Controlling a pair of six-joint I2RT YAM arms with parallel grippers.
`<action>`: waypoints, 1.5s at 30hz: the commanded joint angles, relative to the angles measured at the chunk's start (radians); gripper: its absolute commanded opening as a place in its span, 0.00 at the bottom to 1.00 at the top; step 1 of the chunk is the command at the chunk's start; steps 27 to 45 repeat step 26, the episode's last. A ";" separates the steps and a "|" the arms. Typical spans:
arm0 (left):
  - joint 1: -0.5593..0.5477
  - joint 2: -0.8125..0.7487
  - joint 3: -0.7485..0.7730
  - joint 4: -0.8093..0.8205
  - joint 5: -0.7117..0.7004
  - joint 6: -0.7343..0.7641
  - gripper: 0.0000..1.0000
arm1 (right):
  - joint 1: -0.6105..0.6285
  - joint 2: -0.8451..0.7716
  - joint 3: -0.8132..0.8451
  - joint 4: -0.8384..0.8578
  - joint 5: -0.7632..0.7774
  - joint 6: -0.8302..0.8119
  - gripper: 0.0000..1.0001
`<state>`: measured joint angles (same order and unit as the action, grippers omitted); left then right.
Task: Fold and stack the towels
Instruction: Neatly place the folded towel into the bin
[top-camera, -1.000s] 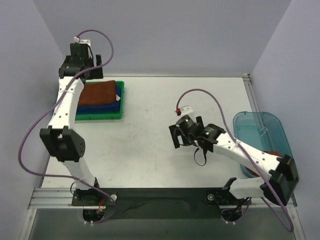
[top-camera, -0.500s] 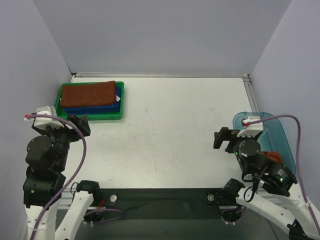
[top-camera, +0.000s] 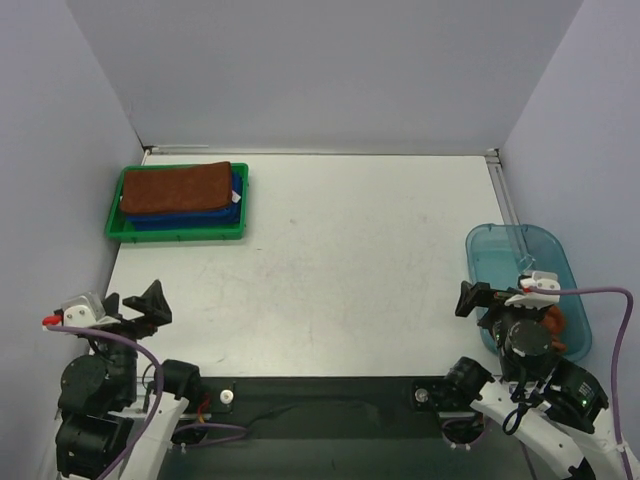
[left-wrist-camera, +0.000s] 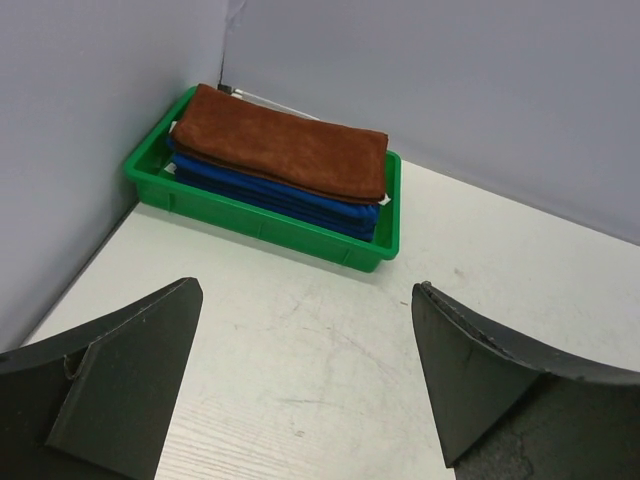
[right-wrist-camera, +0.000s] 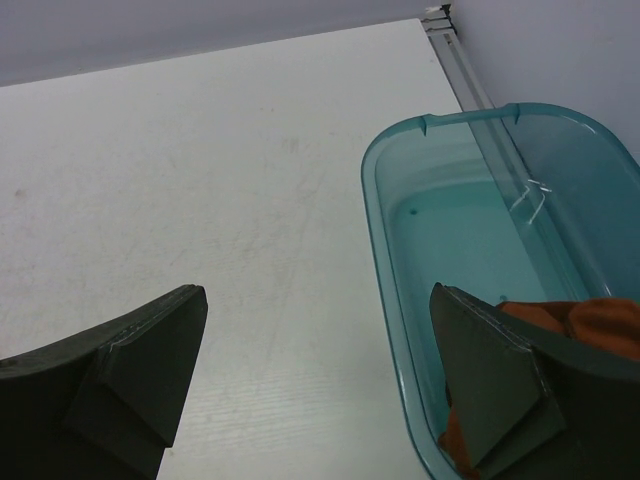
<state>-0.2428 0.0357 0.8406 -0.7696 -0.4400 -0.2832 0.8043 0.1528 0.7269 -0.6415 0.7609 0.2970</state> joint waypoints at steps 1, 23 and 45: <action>-0.004 -0.072 -0.063 0.023 -0.055 -0.023 0.97 | -0.002 -0.047 -0.026 0.013 0.090 -0.006 1.00; 0.188 -0.122 -0.212 0.139 0.150 -0.045 0.97 | -0.005 -0.119 -0.040 0.019 0.075 -0.013 1.00; 0.189 -0.123 -0.213 0.141 0.158 -0.045 0.97 | -0.004 -0.111 -0.038 0.023 0.072 -0.016 1.00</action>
